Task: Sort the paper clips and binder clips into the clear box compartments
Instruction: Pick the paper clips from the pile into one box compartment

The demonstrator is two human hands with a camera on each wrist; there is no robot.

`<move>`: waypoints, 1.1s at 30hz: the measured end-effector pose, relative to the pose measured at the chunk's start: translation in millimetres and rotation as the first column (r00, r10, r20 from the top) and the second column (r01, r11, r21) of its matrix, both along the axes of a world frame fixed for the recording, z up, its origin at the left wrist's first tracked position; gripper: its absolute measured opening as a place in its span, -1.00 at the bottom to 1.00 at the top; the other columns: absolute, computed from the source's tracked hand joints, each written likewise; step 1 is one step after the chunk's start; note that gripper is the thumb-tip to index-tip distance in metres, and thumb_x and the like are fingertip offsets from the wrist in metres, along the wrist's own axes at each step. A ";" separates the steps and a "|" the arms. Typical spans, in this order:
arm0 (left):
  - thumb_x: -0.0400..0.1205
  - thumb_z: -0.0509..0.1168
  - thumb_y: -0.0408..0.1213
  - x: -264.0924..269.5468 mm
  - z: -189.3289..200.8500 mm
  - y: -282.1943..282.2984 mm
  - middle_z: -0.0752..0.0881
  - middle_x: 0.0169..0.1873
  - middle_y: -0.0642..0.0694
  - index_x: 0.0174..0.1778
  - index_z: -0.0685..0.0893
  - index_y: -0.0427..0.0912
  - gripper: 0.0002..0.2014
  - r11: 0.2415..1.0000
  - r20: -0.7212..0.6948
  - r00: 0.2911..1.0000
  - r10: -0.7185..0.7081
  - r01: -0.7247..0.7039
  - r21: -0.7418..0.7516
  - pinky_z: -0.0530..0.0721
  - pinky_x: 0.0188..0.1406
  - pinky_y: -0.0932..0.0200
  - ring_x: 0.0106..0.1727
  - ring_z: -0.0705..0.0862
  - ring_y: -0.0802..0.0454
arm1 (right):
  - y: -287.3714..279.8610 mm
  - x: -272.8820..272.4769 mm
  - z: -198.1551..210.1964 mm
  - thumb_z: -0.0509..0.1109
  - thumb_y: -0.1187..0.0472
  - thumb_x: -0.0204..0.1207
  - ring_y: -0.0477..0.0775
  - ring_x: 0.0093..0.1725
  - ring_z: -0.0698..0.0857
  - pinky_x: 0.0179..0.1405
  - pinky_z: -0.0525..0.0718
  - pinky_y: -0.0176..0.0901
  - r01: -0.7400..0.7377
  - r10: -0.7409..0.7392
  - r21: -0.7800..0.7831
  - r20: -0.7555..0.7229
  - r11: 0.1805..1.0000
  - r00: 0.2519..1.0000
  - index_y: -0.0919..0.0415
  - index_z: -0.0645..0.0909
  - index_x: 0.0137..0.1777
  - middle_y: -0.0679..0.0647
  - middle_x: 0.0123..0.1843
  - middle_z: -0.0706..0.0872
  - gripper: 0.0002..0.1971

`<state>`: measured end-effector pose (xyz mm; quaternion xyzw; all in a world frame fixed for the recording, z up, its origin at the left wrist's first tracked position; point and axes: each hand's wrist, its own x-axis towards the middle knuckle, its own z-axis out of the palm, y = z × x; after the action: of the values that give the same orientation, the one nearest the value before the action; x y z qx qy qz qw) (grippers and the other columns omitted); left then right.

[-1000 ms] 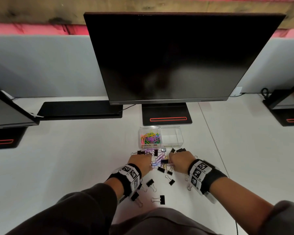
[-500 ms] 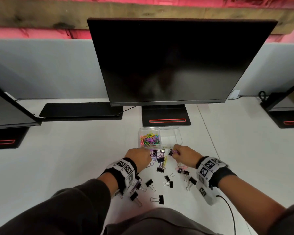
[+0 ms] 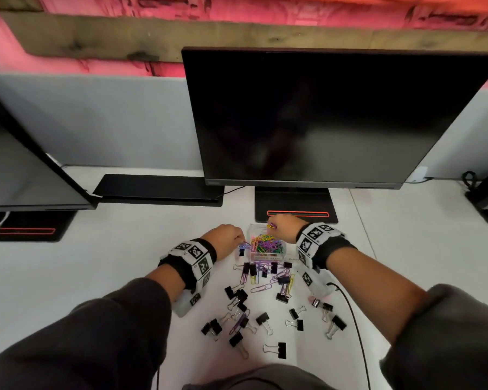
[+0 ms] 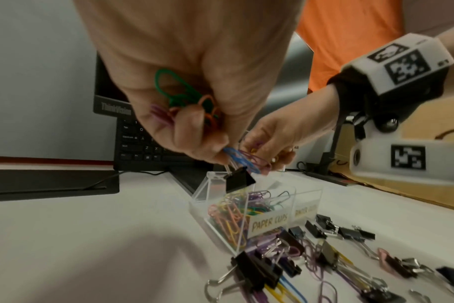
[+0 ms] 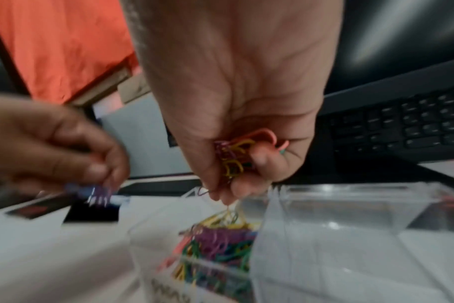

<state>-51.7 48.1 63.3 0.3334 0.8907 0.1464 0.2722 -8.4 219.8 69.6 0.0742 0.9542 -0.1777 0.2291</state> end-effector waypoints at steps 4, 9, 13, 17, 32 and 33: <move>0.74 0.02 -0.32 -4.6 -0.9 1.2 0.69 0.22 -0.26 0.24 0.61 -0.29 -0.69 1.000 0.042 0.999 0.000 0.000 0.003 0.52 0.24 0.12 0.25 0.62 -0.18 | -14.1 -6.7 -9.3 0.31 0.22 0.54 0.22 0.24 0.62 0.16 0.57 -0.05 -0.096 0.096 -0.006 0.066 0.995 0.993 0.29 0.58 0.29 0.24 0.28 0.65 -0.66; 0.75 -0.02 -0.33 -6.2 -10.0 -0.3 0.67 0.25 -0.28 0.28 0.57 -0.18 -0.69 0.996 0.095 0.995 -0.022 0.030 -0.084 0.53 0.24 0.06 0.24 0.62 -0.21 | 2.6 11.1 -1.9 0.27 0.24 0.57 0.13 0.25 0.63 0.23 0.54 -0.11 -0.012 -0.006 -0.137 -0.126 0.990 0.992 0.19 0.51 0.37 0.14 0.35 0.63 -0.64; 0.75 -0.06 -0.34 -6.9 -6.0 -0.9 0.65 0.27 -0.24 0.24 0.59 -0.17 -0.67 0.978 0.092 0.991 -0.095 0.110 -0.174 0.53 0.23 0.05 0.24 0.61 -0.19 | 29.4 47.9 -2.2 0.22 0.26 0.60 0.06 0.06 0.61 0.12 0.50 -0.21 0.057 -0.084 -0.138 -0.197 0.989 0.977 0.21 0.55 0.29 0.14 0.29 0.62 -0.72; 0.76 -0.07 -0.32 -2.7 0.3 -0.3 0.66 0.23 -0.29 0.35 0.51 -0.09 -0.66 0.967 0.110 0.984 -0.140 0.160 -0.199 0.52 0.04 0.08 0.03 0.62 -0.16 | 47.6 88.8 -18.5 0.22 0.28 0.60 -0.02 -0.09 0.54 -0.02 0.45 -0.29 0.146 -0.180 -0.195 -0.170 0.970 0.969 0.21 0.56 0.23 0.12 0.18 0.64 -0.76; 0.67 0.16 -0.26 -5.1 -2.4 84.1 0.59 0.26 -0.29 0.21 0.56 -0.20 -0.77 0.981 0.002 0.992 -0.128 0.127 -0.146 0.54 0.19 0.05 0.19 0.60 -0.16 | 53.8 120.9 -31.6 0.19 0.29 0.61 0.10 -0.03 0.70 -0.01 0.60 -0.19 0.205 -0.248 -0.268 -0.137 0.941 0.959 0.26 0.62 0.11 0.14 0.07 0.74 -0.79; 0.65 0.19 -0.24 -5.4 -3.2 84.7 0.59 0.27 -0.26 0.26 0.55 -0.19 -0.72 0.985 -0.002 0.993 -0.119 0.118 -0.123 0.53 0.24 0.05 0.24 0.59 -0.15 | 53.4 122.0 -32.6 0.19 0.29 0.60 0.09 -0.06 0.69 -0.03 0.59 -0.20 0.208 -0.248 -0.268 -0.126 0.941 0.961 0.27 0.63 0.10 0.13 0.04 0.74 -0.79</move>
<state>-57.0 132.8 60.1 0.3690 0.8778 0.0734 0.2965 113.6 273.2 37.0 0.1403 0.9238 -0.3283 0.1383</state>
